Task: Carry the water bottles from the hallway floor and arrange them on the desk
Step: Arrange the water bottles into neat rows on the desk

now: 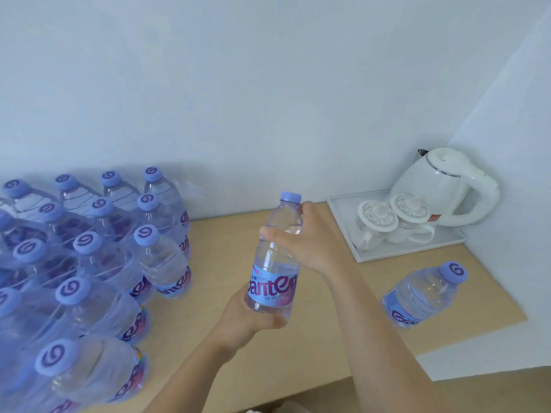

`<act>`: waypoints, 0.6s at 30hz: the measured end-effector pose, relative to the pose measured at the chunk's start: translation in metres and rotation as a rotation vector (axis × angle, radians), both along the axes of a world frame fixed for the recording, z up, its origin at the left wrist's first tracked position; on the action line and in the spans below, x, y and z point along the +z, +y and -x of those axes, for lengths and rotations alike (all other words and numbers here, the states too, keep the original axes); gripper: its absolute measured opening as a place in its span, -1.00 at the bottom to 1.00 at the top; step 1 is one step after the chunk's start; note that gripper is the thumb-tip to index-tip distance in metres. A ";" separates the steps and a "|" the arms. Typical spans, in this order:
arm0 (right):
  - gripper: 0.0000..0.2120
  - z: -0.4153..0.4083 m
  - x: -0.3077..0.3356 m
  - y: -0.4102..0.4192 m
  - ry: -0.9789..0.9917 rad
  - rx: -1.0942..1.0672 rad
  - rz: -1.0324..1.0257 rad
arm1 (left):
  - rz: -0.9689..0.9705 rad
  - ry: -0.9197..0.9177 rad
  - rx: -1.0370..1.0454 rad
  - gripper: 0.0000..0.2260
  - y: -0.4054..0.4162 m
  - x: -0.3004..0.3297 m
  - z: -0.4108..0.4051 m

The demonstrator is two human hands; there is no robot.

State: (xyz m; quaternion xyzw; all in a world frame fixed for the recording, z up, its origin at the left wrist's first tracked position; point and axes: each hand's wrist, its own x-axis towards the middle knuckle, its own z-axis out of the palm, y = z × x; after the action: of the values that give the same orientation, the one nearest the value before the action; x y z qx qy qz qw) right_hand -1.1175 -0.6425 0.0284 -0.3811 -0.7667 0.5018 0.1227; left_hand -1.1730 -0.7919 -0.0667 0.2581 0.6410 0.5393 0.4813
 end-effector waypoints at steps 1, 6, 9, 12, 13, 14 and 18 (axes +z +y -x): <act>-0.50 0.007 -0.002 -0.007 -0.014 0.026 -0.027 | 0.012 0.002 0.038 -0.55 -0.007 0.000 0.002; -0.53 0.037 -0.014 -0.034 0.008 0.227 0.079 | 0.101 0.071 0.317 -0.39 -0.043 -0.008 0.011; -0.43 0.052 -0.021 -0.056 -0.041 0.367 0.071 | 0.124 0.103 0.440 -0.46 -0.063 -0.019 0.011; -0.43 0.063 -0.031 -0.078 -0.015 0.424 0.073 | 0.166 0.097 0.593 -0.48 -0.080 -0.034 0.009; -0.47 0.066 -0.034 -0.084 -0.001 0.438 0.069 | 0.176 0.103 0.644 -0.49 -0.083 -0.039 0.009; -0.49 0.068 -0.037 -0.091 0.015 0.454 0.070 | 0.183 0.116 0.685 -0.49 -0.085 -0.044 0.009; -0.37 0.073 -0.055 -0.116 0.006 0.486 0.036 | 0.191 0.176 0.763 -0.38 -0.090 -0.057 0.006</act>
State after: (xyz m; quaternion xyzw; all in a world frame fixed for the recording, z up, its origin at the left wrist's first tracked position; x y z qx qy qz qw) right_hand -1.1909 -0.7583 -0.0261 -0.1861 -0.8264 0.5314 -0.0061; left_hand -1.1786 -0.8822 -0.1235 0.0007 0.7767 0.5933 0.2117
